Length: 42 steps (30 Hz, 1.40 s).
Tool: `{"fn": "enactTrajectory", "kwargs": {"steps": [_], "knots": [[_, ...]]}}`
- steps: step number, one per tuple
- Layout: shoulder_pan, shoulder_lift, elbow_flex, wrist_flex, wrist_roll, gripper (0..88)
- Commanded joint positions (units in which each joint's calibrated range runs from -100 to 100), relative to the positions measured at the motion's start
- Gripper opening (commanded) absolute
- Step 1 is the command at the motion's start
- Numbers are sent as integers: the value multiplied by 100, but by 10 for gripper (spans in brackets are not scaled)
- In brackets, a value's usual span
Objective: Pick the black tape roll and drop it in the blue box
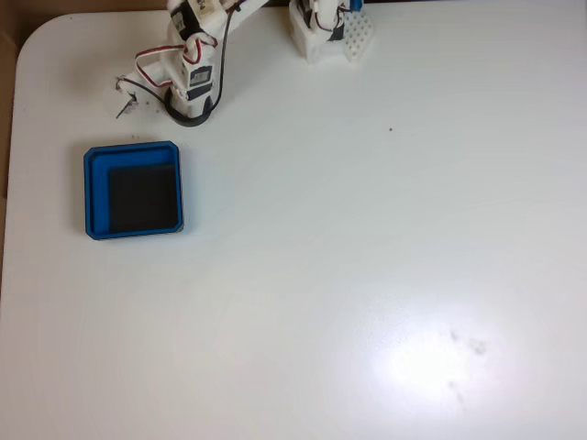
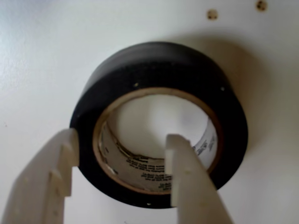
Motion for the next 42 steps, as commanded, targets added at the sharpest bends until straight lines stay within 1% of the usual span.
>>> {"fn": "enactTrajectory", "kwargs": {"steps": [1,7,11,15,42], "knots": [[-18,-31,-281,-34,11,172],[-37,-39,-281,-34,11,172],[-262,-39,-263,-25,11,172],[-301,-31,-254,-25,11,172],[-252,463,-209,24,11,172]]}}
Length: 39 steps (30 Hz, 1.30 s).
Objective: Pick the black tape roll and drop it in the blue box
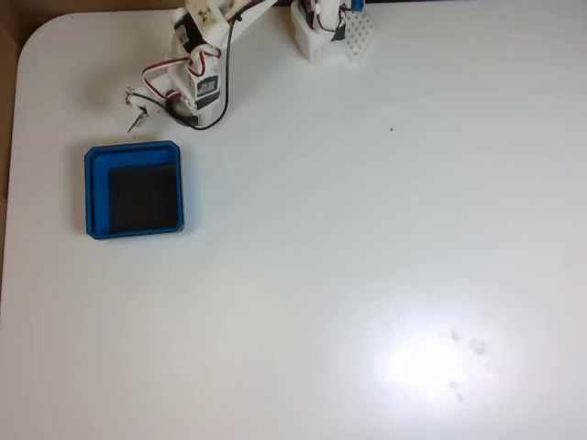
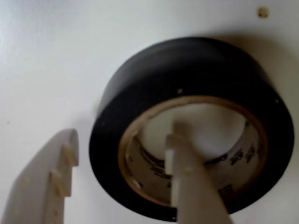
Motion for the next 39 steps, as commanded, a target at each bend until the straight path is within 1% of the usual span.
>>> {"fn": "enactTrajectory", "kwargs": {"steps": [1,16,18,23,25,39], "knots": [[35,47,-209,24,11,172],[54,47,-218,24,-42,167],[54,39,-218,24,-42,145],[54,31,-218,24,-42,31],[54,31,-218,24,-42,3],[64,-170,-254,24,-42,7]]}}
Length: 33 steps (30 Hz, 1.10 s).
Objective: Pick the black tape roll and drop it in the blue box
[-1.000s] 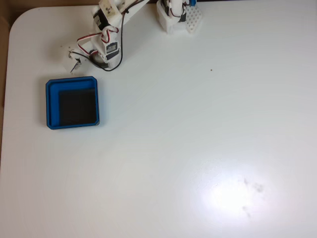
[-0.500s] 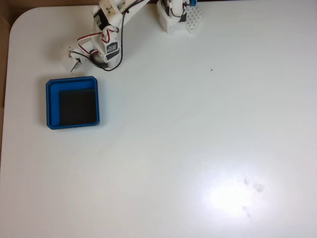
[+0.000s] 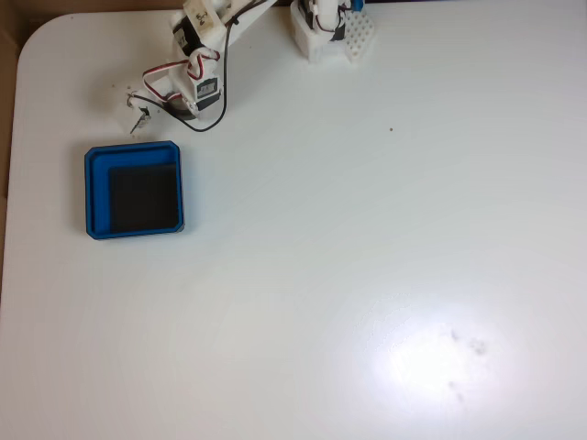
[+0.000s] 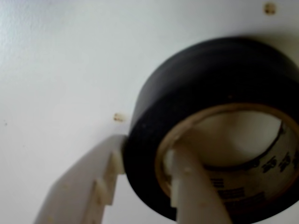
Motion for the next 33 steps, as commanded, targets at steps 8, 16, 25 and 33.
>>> {"fn": "enactTrajectory", "kwargs": {"steps": [8,16,25,33], "knots": [[44,-1701,-281,24,0,7],[-210,-1852,-775,24,0,7],[-855,-1408,-2006,24,0,8],[-1392,-96,-3299,-17,-9,8]]}}
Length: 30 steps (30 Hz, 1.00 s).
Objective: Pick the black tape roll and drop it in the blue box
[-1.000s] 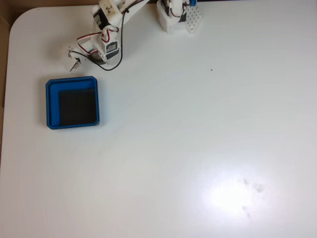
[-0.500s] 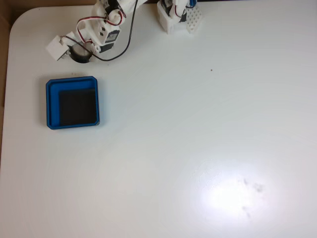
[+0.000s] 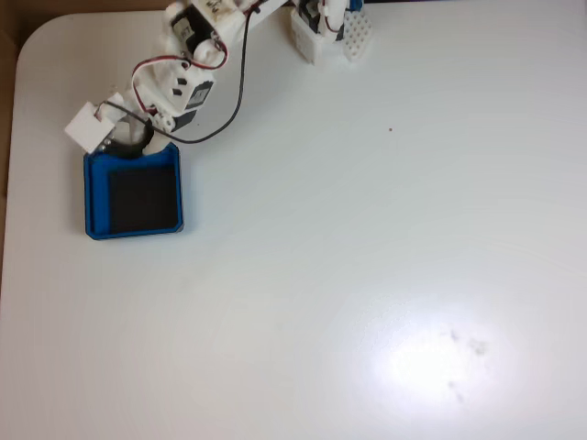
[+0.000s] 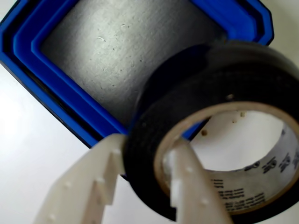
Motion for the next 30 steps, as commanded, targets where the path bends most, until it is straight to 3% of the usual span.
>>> {"fn": "enactTrajectory", "kwargs": {"steps": [1,9,30], "knots": [[-115,461,-995,-25,-9,8],[-115,1799,-2343,-42,-9,8],[-575,1991,-2334,-58,-18,10]]}}
